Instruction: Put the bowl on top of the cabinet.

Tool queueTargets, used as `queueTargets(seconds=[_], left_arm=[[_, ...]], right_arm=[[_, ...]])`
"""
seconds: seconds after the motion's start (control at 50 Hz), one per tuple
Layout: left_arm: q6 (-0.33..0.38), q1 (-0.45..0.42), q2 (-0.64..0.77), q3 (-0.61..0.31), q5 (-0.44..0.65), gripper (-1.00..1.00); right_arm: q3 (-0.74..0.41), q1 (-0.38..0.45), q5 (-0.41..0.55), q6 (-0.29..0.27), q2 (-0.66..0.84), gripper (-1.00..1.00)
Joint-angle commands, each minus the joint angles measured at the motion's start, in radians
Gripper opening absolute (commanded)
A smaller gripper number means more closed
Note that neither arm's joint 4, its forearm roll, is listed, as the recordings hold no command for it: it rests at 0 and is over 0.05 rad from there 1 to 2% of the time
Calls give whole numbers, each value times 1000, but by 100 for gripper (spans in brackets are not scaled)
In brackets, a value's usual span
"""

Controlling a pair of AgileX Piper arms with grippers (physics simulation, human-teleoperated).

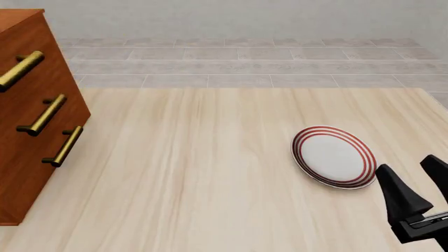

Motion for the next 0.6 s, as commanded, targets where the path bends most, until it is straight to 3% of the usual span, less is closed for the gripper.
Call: queueTargets(seconds=[0.02, 0.3, 0.38, 0.42, 0.5, 0.6], left_arm=[[5, 71, 27, 20, -44, -100], [38, 142, 53, 38, -79, -100], [42, 154, 78, 4, -66, -100], [48, 160, 68, 54, -96, -100], [52, 172, 90, 19, -80, -100], [66, 193, 95, 62, -115, -100]], right_arm=[[0, 0, 0, 0, 0, 100], [0, 0, 0, 0, 0, 100], [0, 0, 0, 0, 0, 100], [0, 0, 0, 0, 0, 100], [0, 0, 0, 0, 0, 100], [0, 0, 0, 0, 0, 100]])
